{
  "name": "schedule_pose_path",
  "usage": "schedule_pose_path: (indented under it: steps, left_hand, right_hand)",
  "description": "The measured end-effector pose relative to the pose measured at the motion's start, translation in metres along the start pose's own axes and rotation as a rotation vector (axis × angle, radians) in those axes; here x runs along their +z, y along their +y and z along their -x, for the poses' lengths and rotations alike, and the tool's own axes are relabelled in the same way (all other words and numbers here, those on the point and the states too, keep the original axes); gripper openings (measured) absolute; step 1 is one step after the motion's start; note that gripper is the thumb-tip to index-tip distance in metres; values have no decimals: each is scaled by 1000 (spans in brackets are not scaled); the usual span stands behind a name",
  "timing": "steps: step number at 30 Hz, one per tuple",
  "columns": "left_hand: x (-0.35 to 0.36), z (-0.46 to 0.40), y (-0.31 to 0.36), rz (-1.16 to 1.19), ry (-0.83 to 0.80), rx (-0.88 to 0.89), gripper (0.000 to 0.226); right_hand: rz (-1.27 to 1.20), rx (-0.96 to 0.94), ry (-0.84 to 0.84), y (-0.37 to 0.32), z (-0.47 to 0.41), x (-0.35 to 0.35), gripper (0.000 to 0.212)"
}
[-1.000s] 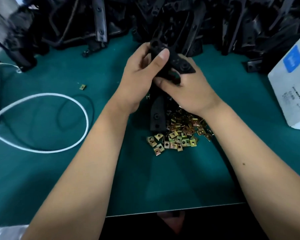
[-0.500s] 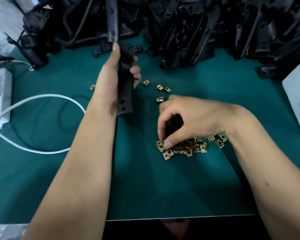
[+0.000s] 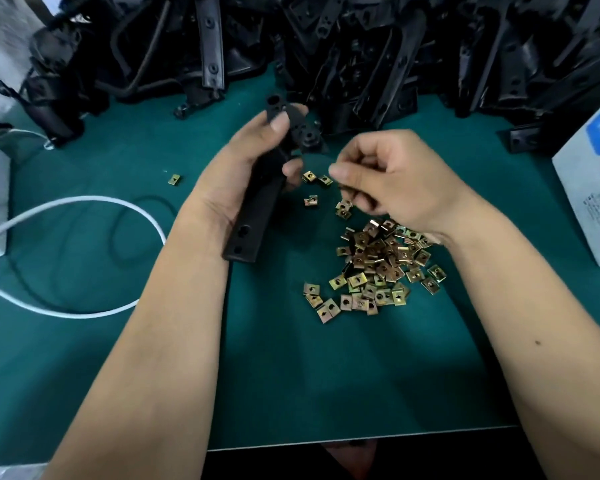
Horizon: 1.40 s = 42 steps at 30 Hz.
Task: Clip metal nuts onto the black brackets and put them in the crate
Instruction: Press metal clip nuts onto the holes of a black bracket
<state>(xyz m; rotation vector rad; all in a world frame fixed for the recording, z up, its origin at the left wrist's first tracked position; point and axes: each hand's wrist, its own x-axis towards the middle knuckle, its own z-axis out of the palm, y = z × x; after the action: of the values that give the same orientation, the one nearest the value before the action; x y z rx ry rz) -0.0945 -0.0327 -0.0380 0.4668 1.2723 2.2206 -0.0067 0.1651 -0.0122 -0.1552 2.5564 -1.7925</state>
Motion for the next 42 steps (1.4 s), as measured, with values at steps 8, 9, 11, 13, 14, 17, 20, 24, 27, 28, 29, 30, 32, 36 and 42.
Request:
schedule_pose_path:
  steps: [8, 9, 11, 13, 14, 17, 20, 24, 27, 28, 29, 30, 32, 36, 42]
  left_hand:
    - [4, 0, -1, -278, -96, -29, 80]
    - [3, 1, 0, -300, -80, -27, 75]
    - [4, 1, 0, -332, -52, -18, 69]
    - [3, 1, -1, -367, -38, -7, 66]
    - [3, 0, -2, -397, -37, -6, 66]
    - [5, -4, -4, -535, -19, -8, 68]
    - [8, -6, -6, -603, 5, 27, 67]
    - [13, -6, -9, -594, 40, 103, 55]
    - [16, -6, -10, -571, 62, 129, 47]
    - [16, -6, -9, -569, 54, 132, 45]
    - [15, -6, -8, -572, 37, 132, 44]
    - [15, -5, -8, -577, 11, 131, 45]
    - [14, -6, -7, -587, -27, 116, 46]
    - [12, -8, -5, -538, 38, 73, 41]
    - [2, -8, -1, -402, 66, 30, 24]
  right_hand:
    - [-195, -10, 127, 15, -6, -5, 16]
    - [-208, -11, 125, 15, -6, -5, 15]
    - [-226, -10, 133, 15, -6, -4, 12]
    - [-244, -5, 146, 14, -6, -2, 9]
    - [-265, 2, 147, 14, -6, -1, 8]
    - [-291, 19, 131, 12, -5, 0, 9]
    - [-271, 33, 94, 9, -5, 5, 6]
    - [-224, 22, 72, 9, -6, 8, 11]
    - [-219, 22, 90, 10, -6, 7, 8]
    - [-232, 37, 84, 10, -6, 6, 6]
    - [-247, 56, 65, 11, -6, 5, 4]
    - [-259, 72, 37, 11, -5, 3, 3]
    - [-232, 69, -10, 11, -4, 0, 4]
    - [-127, -44, 215, 12, -5, -2, 8]
    - [-74, -161, 216, 19, -4, -12, 19]
